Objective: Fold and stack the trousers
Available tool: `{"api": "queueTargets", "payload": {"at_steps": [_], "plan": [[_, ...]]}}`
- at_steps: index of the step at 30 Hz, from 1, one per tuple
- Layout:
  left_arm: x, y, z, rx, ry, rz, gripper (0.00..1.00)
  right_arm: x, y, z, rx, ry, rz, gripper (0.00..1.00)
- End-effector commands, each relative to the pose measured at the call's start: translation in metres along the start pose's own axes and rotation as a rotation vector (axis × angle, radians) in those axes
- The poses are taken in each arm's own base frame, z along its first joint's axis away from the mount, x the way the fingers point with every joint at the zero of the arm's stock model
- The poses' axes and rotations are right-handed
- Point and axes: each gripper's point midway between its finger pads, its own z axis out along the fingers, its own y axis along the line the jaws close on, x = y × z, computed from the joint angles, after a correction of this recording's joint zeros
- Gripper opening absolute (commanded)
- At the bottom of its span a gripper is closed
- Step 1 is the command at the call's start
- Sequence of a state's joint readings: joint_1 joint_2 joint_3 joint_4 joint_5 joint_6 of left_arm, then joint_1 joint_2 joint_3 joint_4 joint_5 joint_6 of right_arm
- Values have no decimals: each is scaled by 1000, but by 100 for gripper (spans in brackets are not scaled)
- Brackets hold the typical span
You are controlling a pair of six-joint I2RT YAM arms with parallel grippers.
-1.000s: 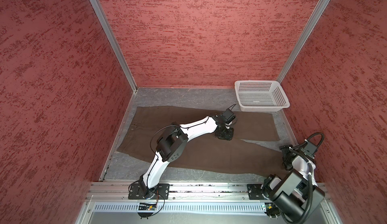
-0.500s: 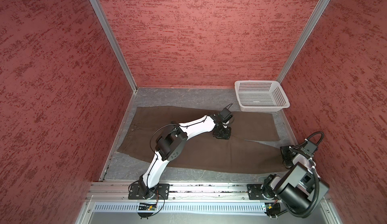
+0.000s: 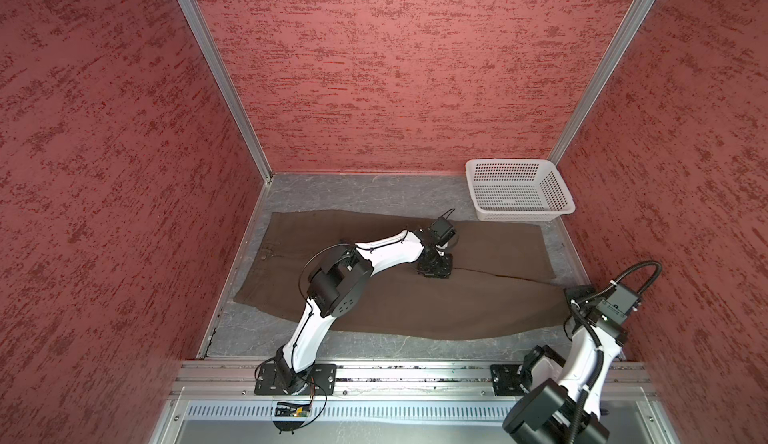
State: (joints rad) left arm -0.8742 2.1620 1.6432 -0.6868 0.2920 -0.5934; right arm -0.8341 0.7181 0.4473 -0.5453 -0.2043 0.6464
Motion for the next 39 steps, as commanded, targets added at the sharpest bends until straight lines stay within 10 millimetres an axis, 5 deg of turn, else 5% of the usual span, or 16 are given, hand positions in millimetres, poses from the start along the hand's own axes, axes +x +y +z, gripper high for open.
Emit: {"api": "queueTargets", "payload": {"at_steps": [1,4,6,7,12,15,18,20,22,27,28,30,32,39], "plan": [[-1,-2,-3,19,-4,3,28,-5,-25,-6,129,-50,47,1],[-1,3,-3,21,-7,0,28,5,-24,7,124,24,65,77],[-2,6,-3,29,-2,-11,29,13,-25,15,127,78,76,95],[-2,7,-3,29,1,-14,29,15,-25,18,123,98,80,96],[-4,11,-5,29,-8,-25,30,11,-16,20,82,83,89,94],[-5,11,-3,38,2,-40,30,6,-11,16,61,65,74,84],[-6,11,-1,42,6,-49,30,4,-4,16,27,61,55,56],[-7,8,0,48,11,-49,30,2,1,16,8,59,43,20],[-9,4,-1,52,11,-45,30,-3,10,17,-32,51,33,1],[-12,2,1,45,22,-46,30,-14,21,30,-46,72,20,0],[-12,1,1,47,25,-46,30,-13,21,34,-37,91,17,6],[-13,1,2,45,23,-46,31,-10,8,41,26,115,13,34],[-14,1,4,45,24,-52,31,-10,-10,46,117,107,-6,46],[-11,-2,11,44,55,-52,31,3,-22,69,126,152,-9,47]]}}
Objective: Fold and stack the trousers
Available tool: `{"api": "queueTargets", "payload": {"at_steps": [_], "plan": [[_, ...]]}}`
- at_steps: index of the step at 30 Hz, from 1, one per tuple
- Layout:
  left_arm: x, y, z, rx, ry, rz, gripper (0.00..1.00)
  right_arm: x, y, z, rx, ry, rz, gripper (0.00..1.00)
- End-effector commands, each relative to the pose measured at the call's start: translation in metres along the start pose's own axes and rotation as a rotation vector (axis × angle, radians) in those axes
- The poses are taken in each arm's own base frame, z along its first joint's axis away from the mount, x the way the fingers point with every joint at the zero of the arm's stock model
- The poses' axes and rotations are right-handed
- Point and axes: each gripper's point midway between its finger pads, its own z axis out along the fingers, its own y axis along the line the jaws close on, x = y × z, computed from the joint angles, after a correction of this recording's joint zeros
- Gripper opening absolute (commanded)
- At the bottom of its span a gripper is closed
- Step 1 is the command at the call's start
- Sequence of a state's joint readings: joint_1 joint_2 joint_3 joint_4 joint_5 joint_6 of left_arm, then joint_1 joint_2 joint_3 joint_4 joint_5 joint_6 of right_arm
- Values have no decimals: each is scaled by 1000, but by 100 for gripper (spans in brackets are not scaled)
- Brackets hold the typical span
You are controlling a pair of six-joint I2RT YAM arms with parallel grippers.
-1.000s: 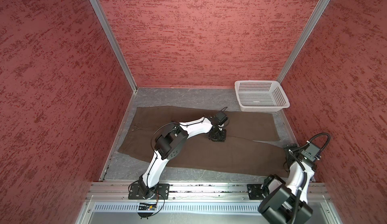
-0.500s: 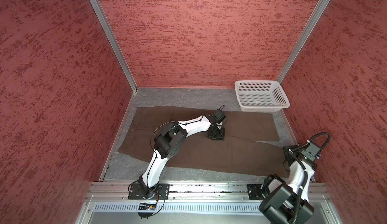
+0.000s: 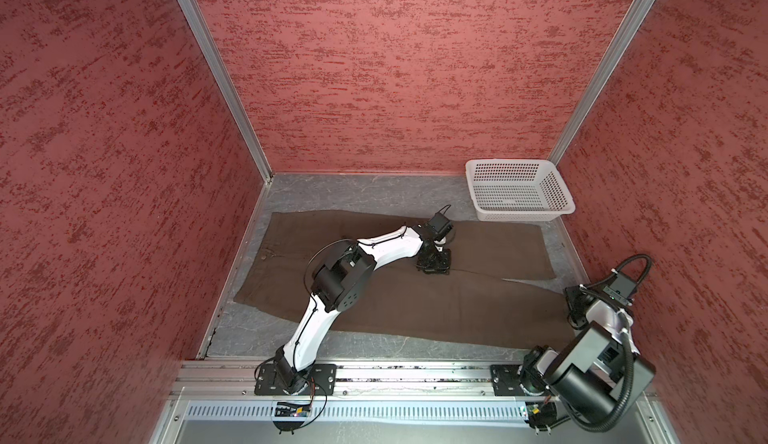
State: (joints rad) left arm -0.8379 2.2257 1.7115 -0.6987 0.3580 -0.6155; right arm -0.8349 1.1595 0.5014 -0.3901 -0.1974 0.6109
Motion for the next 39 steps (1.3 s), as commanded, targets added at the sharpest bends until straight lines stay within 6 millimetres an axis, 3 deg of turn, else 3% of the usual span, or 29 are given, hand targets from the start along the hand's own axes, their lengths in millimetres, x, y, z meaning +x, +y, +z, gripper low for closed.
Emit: {"api": "queueTargets", "payload": {"at_steps": [1,7,8,11,15,19,24,26,29,30,32,34,36,39], "plan": [[3,-3,4,-3,27,2,31,-4,7,10,-35,-7,-30,46],[4,-1,8,-4,33,-8,31,12,24,21,-79,72,-111,47],[3,-2,8,1,35,-9,31,17,27,23,-89,92,-120,43],[4,-2,9,0,35,-7,31,27,33,27,-105,124,-147,4],[7,0,7,-8,36,-7,31,29,34,19,-112,108,-145,0],[10,5,7,-17,35,-12,31,10,39,-11,-105,-13,-145,0],[12,6,5,-8,29,-16,31,-31,48,-88,-102,-296,-135,0],[14,7,6,-9,34,-17,31,-36,44,-109,-84,-356,-123,0],[15,7,5,-8,32,-13,31,-32,35,-107,-55,-352,-106,0],[16,7,4,-10,30,-10,31,-28,31,-98,-51,-333,-103,7],[17,9,3,-17,30,-11,31,-16,26,-77,-45,-260,-94,49],[19,11,1,-19,25,-11,31,-3,19,-56,-18,-171,-81,83],[20,13,0,-22,22,-14,31,5,16,-42,0,-105,-78,93],[21,14,-2,-25,20,-21,31,6,20,-41,-22,-94,-76,94]]}}
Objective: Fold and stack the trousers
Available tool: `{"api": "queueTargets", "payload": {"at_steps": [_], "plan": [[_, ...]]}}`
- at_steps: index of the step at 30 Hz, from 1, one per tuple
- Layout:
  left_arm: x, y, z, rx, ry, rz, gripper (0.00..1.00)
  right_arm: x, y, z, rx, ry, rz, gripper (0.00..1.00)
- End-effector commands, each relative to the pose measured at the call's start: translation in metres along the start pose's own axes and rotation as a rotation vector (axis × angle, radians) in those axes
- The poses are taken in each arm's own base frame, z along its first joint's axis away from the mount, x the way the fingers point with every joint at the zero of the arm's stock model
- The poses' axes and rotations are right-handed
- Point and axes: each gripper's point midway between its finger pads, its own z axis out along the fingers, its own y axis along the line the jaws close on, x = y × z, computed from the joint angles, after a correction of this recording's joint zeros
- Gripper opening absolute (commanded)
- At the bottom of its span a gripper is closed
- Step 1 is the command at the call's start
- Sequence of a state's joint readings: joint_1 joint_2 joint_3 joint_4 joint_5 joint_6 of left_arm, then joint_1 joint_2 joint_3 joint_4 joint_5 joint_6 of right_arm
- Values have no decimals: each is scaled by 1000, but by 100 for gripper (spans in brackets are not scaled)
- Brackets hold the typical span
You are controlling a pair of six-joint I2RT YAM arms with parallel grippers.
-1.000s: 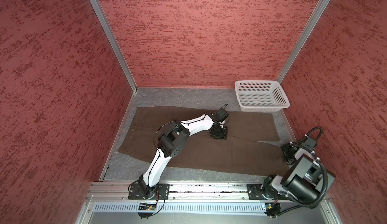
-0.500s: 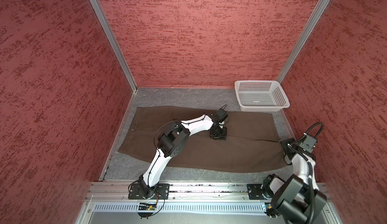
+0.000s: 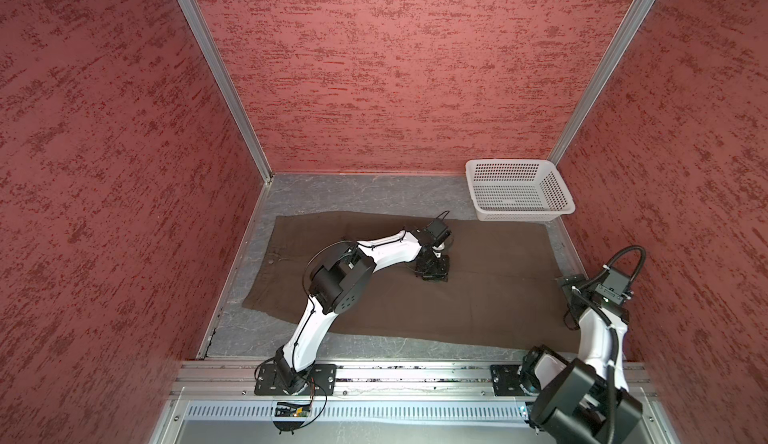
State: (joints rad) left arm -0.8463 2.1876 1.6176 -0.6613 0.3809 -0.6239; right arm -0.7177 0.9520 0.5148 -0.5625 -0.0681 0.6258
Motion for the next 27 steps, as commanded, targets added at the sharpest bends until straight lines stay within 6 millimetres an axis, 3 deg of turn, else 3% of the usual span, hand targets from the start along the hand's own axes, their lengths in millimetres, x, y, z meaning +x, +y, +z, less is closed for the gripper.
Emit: {"api": "queueTargets", "payload": {"at_steps": [1,4,7,9,11,13,15,17,20,22,27], "plan": [[3,9,-5,-34,-12,-14,31,-11,12,-10,-60,-48,20,94],[1,11,-8,-41,-20,-19,31,-20,16,-21,-74,-99,9,89],[-6,14,-21,-30,-37,-41,30,-22,17,-26,-78,-113,-14,72],[-14,20,-42,-26,-70,-60,30,-18,19,-25,-93,-95,-22,56],[-22,29,-78,-13,-130,-100,30,-11,24,-22,-125,-62,-25,40],[-26,45,-119,-13,-218,-131,31,-4,27,-18,-159,-33,-17,35],[-25,75,-161,-59,-328,-174,33,4,30,-14,-186,-7,-25,32],[-15,122,-191,-141,-413,-254,34,12,30,-9,-197,-1,-40,27],[11,198,-208,-197,-429,-449,34,26,23,-4,-180,32,-35,24],[24,237,-214,-211,-436,-559,34,31,22,-5,-168,57,-45,24],[38,305,-227,-254,-513,-744,37,33,25,-3,-120,94,-110,30]]}}
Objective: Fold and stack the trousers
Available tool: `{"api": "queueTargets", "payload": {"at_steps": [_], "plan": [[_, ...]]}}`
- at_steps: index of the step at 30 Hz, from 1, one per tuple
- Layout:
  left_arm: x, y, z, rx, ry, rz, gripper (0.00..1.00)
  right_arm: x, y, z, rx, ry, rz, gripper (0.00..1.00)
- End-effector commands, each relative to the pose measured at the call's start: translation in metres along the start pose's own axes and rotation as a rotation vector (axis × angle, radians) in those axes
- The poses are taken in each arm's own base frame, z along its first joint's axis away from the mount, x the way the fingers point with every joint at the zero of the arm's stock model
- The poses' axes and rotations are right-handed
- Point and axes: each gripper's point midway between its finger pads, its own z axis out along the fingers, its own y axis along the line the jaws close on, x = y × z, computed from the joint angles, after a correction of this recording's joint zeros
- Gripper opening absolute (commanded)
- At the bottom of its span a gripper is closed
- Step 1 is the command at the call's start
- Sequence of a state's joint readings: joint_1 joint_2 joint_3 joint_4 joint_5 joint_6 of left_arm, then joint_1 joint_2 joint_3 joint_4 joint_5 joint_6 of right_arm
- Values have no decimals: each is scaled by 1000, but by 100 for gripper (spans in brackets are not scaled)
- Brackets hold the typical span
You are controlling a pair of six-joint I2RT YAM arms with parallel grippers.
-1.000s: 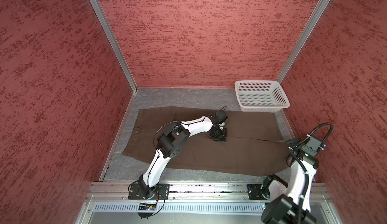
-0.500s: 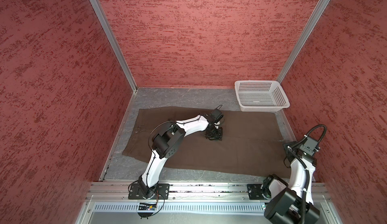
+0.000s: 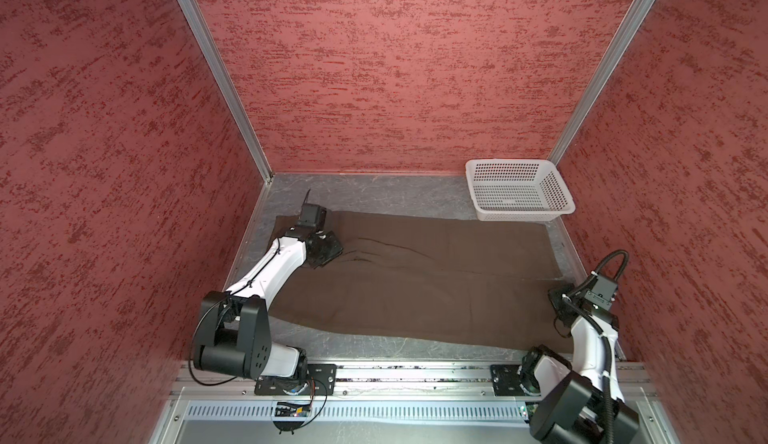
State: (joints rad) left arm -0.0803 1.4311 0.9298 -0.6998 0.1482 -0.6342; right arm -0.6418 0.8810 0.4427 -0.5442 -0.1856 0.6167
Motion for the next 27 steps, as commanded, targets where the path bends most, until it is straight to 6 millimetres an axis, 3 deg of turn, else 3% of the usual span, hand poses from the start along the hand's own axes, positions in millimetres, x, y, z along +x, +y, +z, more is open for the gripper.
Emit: {"api": "queueTargets", "payload": {"at_steps": [1,5,8,10,14,19,24,27], "plan": [[-17,25,4,-28,-51,-76,39,-2,9,-1,9,16,-38,30],[-36,45,20,-46,-79,-181,42,5,21,5,-16,37,-40,30],[-51,50,30,-71,-83,-210,66,11,26,10,-17,48,-54,30],[-58,55,35,-101,-83,-214,71,15,25,14,-16,57,-42,30],[-67,70,47,-107,-76,-265,73,18,29,19,-30,72,-31,31],[-63,103,62,-116,-32,-375,71,-9,36,8,7,-18,-101,42],[-60,143,55,-112,-48,-509,68,-18,35,9,68,-14,-150,48],[-63,143,48,-106,-63,-518,68,-10,35,16,61,31,-149,51]]}}
